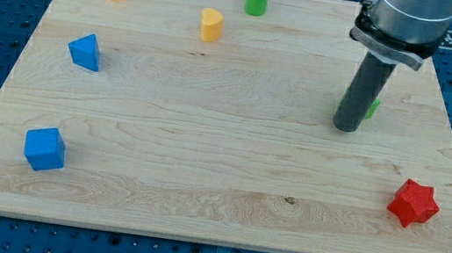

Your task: Push green star to the center right

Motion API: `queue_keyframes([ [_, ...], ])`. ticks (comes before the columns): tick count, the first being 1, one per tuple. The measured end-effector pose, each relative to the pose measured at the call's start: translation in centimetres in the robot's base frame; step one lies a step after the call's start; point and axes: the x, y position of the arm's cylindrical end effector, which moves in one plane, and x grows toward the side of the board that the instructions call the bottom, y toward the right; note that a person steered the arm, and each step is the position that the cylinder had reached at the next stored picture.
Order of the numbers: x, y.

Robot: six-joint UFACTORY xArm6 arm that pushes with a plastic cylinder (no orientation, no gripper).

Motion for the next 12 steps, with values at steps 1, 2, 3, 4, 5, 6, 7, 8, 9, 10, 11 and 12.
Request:
queue_keyframes([
  [1, -0.4, -2.9],
  [2, -3.1, -3.3],
  [3, -3.9, -3.3],
  [4, -3.9, -2.3],
  [5, -3.9, -0.4],
  [6, -3.4, 0.7],
  [7, -2.5, 1.1],
  [8, -2.3, 1.9],
  [9, -2.3, 3.4],
  [10, -1.9, 4.3],
  [11, -0.6, 4.3],
  [12, 1.1, 4.3],
])
